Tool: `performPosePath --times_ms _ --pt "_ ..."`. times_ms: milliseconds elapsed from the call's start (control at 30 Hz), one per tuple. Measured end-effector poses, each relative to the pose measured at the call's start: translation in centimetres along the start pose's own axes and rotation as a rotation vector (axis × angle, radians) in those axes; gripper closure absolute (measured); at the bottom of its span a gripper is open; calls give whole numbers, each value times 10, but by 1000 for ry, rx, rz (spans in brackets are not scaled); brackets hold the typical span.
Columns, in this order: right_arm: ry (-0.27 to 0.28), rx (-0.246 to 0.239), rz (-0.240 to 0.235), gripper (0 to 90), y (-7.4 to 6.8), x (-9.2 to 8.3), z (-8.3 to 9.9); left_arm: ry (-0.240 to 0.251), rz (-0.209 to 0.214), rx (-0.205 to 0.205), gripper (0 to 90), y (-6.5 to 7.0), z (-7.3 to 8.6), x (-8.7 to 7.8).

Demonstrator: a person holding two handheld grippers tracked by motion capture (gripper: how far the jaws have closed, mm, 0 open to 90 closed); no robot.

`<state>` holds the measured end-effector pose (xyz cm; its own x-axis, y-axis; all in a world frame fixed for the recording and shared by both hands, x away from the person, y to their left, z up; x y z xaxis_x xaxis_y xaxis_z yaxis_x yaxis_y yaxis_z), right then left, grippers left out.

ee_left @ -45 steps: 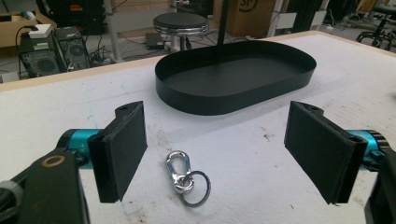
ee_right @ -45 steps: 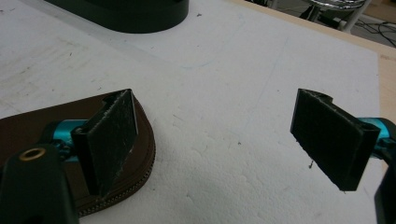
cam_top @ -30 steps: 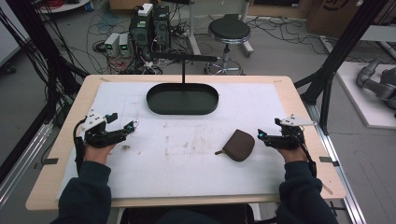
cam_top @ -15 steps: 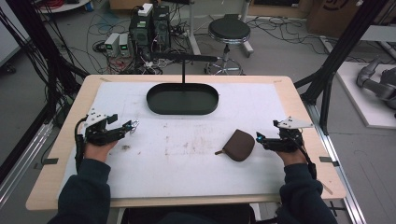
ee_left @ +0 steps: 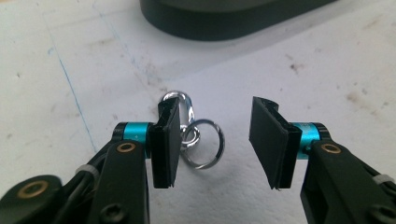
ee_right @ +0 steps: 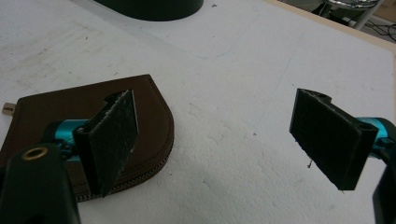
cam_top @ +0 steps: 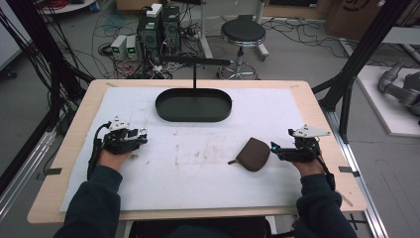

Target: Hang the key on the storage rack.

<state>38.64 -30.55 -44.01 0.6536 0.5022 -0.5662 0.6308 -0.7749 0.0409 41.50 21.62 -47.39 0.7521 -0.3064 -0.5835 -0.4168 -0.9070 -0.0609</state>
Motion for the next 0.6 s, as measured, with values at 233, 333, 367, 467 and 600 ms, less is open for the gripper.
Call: performPosePath --times_ms 233,333,367,467,600 --pt "-2 -2 -2 155 -1 0 0 -79 -15 53 664 1 8 4" --pt "-1 -1 -2 155 0 0 0 -91 -4 36 699 -2 10 4" --pt "-2 0 -1 155 0 0 0 -91 -2 31 702 -3 10 4" --pt "-4 3 -4 155 -1 0 0 -90 -5 22 736 -3 10 2" --pt "-3 -2 -5 155 -1 0 0 -78 -7 5 806 -6 9 0"
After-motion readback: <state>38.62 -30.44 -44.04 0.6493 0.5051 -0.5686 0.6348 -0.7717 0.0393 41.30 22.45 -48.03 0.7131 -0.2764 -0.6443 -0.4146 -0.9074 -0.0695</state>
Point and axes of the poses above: each handheld gripper's, and its own axes: x roughly forward along the jaws, z roughly out of its underside, y roughly to its right, the point moved 6 cm from there along x, roughly forward along the jaws, and after that the axes turned 7 degrees about -z, right-handed, at the moved point
